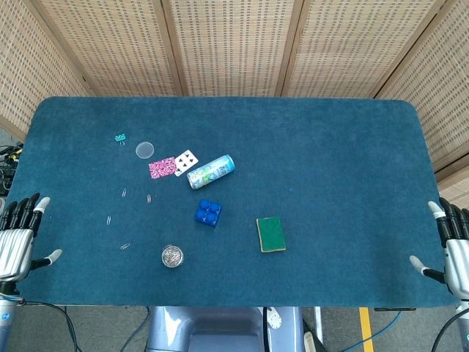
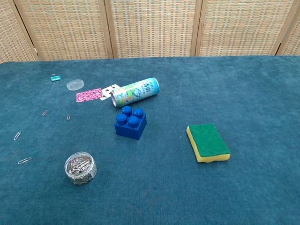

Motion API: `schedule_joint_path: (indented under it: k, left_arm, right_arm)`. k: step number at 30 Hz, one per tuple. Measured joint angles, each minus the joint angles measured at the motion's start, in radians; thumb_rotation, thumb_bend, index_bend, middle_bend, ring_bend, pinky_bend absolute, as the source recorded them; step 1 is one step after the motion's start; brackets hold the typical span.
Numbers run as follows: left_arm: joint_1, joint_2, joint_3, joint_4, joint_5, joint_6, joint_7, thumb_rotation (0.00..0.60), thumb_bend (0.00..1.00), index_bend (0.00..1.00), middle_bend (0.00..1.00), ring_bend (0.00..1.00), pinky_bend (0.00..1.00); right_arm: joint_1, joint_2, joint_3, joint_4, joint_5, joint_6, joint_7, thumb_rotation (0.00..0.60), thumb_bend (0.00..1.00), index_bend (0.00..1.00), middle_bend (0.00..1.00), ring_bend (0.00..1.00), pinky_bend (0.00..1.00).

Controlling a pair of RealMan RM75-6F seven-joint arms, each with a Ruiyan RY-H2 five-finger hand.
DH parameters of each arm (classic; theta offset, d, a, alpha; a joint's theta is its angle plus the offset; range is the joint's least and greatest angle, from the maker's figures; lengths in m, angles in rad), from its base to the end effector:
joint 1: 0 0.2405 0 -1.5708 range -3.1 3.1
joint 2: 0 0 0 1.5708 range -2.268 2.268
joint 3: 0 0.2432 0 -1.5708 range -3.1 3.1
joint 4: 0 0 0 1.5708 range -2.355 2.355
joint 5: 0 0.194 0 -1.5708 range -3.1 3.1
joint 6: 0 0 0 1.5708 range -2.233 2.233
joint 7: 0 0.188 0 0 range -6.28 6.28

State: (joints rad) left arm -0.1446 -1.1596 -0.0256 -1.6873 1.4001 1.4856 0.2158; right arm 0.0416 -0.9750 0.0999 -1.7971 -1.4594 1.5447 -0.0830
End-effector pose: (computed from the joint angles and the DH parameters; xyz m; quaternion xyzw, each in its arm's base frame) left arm -0.2818 0.2330 0.1504 -0.6053 -0.3718 -0.3485 0.6115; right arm -0.2728 -0.2172 0.2153 0.5647 -0.3634 0.3910 0.6294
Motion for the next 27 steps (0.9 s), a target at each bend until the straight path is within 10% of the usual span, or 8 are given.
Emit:
schedule_joint_path:
  k: [8, 15, 27]
  left_arm:
    - [-0.012, -0.003, 0.0, 0.003, -0.016, -0.054, -0.001, 0.6, 0.11, 0.11, 0.0, 0.0, 0.0]
    - [-0.053, -0.032, -0.004, 0.021, -0.063, -0.163, 0.016, 0.6, 0.52, 0.29, 0.0, 0.0, 0.0]
    - [-0.174, -0.153, -0.023, 0.074, -0.23, -0.411, 0.118, 0.6, 0.67, 0.33, 0.0, 0.0, 0.0]
  right_arm:
    - [-0.001, 0.01, -0.001, -0.005, 0.004, -0.007, 0.015, 0.6, 0.0, 0.0, 0.0, 0.0, 0.0]
    - [0.0, 0.014, -0.002, -0.009, 0.006, -0.016, 0.022, 0.6, 0.0, 0.0, 0.0, 0.0, 0.0]
    - [0.006, 0.019, -0.001, -0.01, 0.014, -0.034, 0.03, 0.6, 0.0, 0.0, 0.0, 0.0, 0.0]
